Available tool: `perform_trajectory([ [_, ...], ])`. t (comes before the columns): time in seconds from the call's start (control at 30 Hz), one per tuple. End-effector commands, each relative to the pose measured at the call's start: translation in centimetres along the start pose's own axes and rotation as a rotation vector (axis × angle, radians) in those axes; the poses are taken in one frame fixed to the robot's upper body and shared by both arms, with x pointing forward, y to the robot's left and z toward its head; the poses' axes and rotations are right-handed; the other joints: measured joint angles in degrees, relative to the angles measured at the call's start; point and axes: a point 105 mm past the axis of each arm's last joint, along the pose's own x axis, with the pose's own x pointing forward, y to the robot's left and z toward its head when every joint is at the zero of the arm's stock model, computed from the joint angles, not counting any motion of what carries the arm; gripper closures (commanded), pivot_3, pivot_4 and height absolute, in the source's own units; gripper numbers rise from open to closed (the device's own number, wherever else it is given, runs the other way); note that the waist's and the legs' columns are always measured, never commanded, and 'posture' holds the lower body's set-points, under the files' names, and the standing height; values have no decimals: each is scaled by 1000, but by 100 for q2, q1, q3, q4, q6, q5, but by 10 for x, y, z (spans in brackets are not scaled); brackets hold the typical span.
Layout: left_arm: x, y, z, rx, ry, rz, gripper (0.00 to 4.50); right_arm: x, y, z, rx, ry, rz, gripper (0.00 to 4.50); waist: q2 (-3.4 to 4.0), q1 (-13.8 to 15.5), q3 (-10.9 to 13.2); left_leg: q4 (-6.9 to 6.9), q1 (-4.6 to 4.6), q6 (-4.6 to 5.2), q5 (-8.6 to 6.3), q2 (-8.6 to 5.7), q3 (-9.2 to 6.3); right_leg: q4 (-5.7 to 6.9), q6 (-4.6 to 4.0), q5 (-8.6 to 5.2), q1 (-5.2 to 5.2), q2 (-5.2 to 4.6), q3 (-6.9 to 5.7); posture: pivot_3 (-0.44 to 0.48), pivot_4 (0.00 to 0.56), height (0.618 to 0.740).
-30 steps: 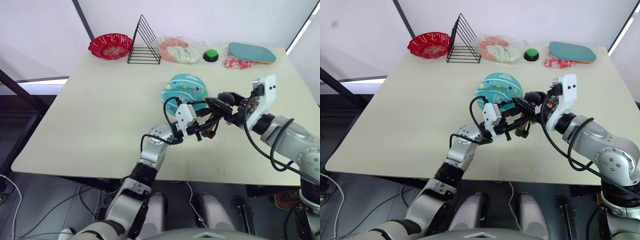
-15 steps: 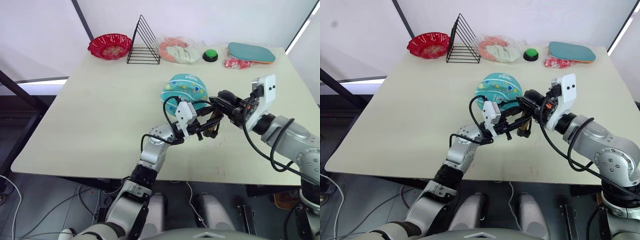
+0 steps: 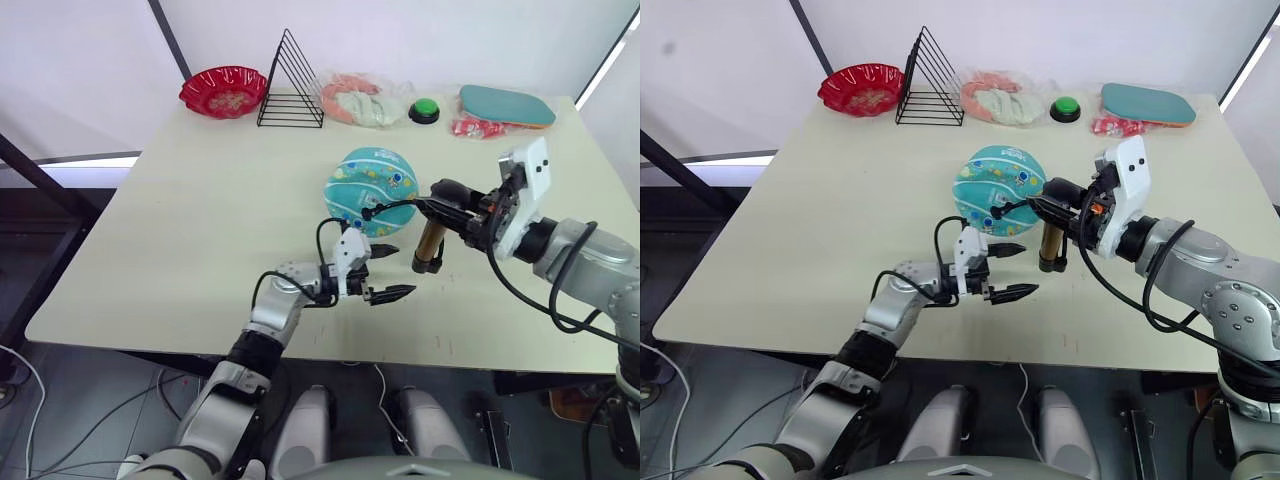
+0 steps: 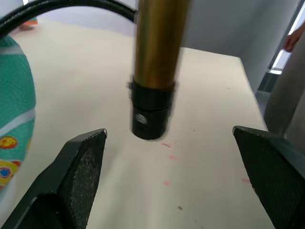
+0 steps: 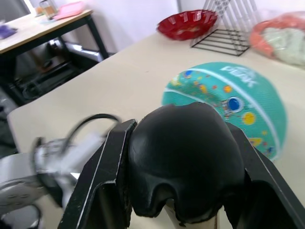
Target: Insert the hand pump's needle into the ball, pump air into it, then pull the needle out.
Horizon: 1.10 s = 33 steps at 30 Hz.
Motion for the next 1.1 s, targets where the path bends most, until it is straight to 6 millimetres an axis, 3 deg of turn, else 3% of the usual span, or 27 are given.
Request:
perform_trajectory([
  [0.03,11,4,10,62,-26,-6,0,-3,9,14,-43,-27,52,2786,0,-5,0,-1,0,1,0,1,-1,1,0,0,0,2,-2,0,150,740],
  [0.3,19,-6,11,65,-37,-99,0,-5,16,16,-38,-28,100,2786,0,-20,0,-5,2,1,-1,6,-4,3,0,-1,-2,11,-3,0,150,740],
  [0.77,20,-5,3,78,24,-119,0,-8,20,21,-43,-42,121,2786,0,-16,0,-5,2,1,-1,4,-4,2,1,-1,-2,9,-2,0,150,740],
  [0.97,24,-7,1,71,23,-120,1637,-7,23,22,-38,-47,133,2786,0,-16,0,-4,1,1,-1,5,-3,2,1,-1,-1,9,-2,0,150,740],
  [1.0,25,-8,3,63,12,-122,2199,-7,23,21,-38,-45,133,2786,0,-17,0,-5,2,1,-1,5,-3,2,1,-1,-1,9,-2,0,150,740],
  [1.03,25,-9,5,60,6,-128,2426,-6,23,21,-37,-44,132,2786,0,-17,0,-5,2,1,-1,5,-3,3,1,-1,-1,9,-2,0,150,740],
  [1.1,25,-11,5,64,6,-137,3338,-6,22,21,-36,-43,129,2786,0,-15,0,-5,2,1,-1,5,-4,2,1,-1,-1,9,-4,0,150,740],
])
